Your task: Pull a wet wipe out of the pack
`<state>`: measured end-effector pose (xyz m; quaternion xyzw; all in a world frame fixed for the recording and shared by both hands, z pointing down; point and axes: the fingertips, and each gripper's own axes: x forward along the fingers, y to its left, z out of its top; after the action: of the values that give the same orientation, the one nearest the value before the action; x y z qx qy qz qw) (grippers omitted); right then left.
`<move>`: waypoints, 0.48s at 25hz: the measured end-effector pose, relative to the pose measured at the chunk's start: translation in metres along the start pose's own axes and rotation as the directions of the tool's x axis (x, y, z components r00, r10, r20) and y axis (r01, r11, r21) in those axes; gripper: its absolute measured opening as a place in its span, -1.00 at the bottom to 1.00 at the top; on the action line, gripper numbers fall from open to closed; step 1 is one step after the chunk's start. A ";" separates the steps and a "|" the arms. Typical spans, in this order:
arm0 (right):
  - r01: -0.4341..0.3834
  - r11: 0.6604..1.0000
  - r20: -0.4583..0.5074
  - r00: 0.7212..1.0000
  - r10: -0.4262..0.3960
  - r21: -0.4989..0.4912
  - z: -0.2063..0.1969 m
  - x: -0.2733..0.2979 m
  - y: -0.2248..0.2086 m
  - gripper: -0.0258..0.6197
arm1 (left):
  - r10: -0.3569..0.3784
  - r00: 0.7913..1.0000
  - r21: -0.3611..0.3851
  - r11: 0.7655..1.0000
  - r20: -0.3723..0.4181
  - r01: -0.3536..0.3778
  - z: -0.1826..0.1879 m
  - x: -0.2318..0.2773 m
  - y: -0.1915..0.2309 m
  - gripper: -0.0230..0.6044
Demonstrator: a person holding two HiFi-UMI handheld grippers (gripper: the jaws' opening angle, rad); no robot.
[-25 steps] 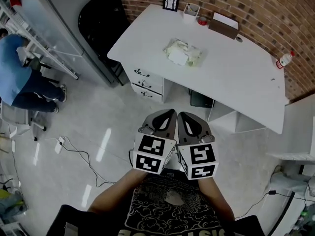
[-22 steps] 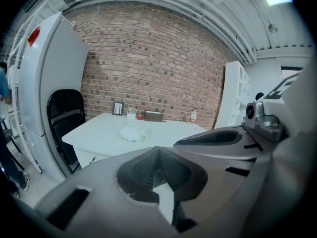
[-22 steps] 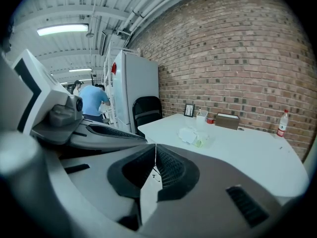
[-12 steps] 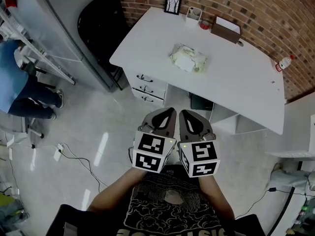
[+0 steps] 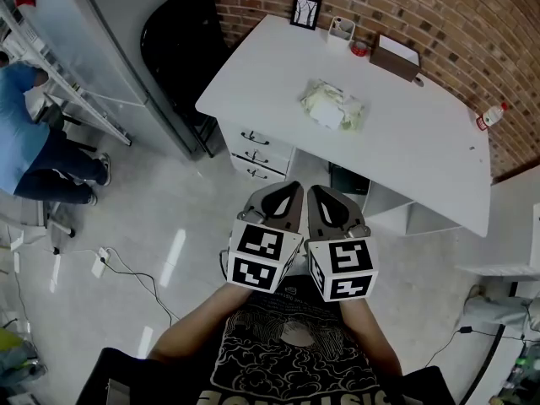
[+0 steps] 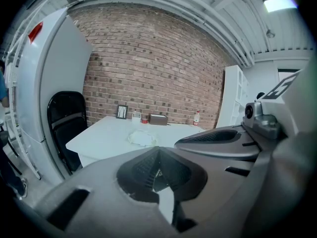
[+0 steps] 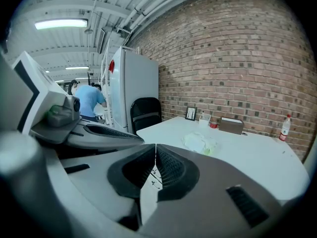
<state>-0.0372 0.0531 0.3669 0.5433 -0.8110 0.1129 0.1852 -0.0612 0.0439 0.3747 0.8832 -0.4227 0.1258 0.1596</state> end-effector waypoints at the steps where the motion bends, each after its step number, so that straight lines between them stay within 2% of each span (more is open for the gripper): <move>1: 0.001 1.000 0.000 1.000 -0.001 -0.002 0.000 0.001 0.000 -0.86 | -0.002 1.000 0.001 1.000 -0.003 0.002 -0.001 0.001 0.000 -0.89; 12: 0.012 1.000 0.010 1.000 -0.012 0.005 0.007 0.021 -0.024 -0.86 | -0.010 1.000 0.016 1.000 -0.018 0.010 0.006 0.029 0.007 -0.89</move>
<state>-0.0240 0.0235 0.3690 0.5491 -0.8085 0.1111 0.1803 -0.0484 0.0172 0.3803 0.8854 -0.4158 0.1361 0.1568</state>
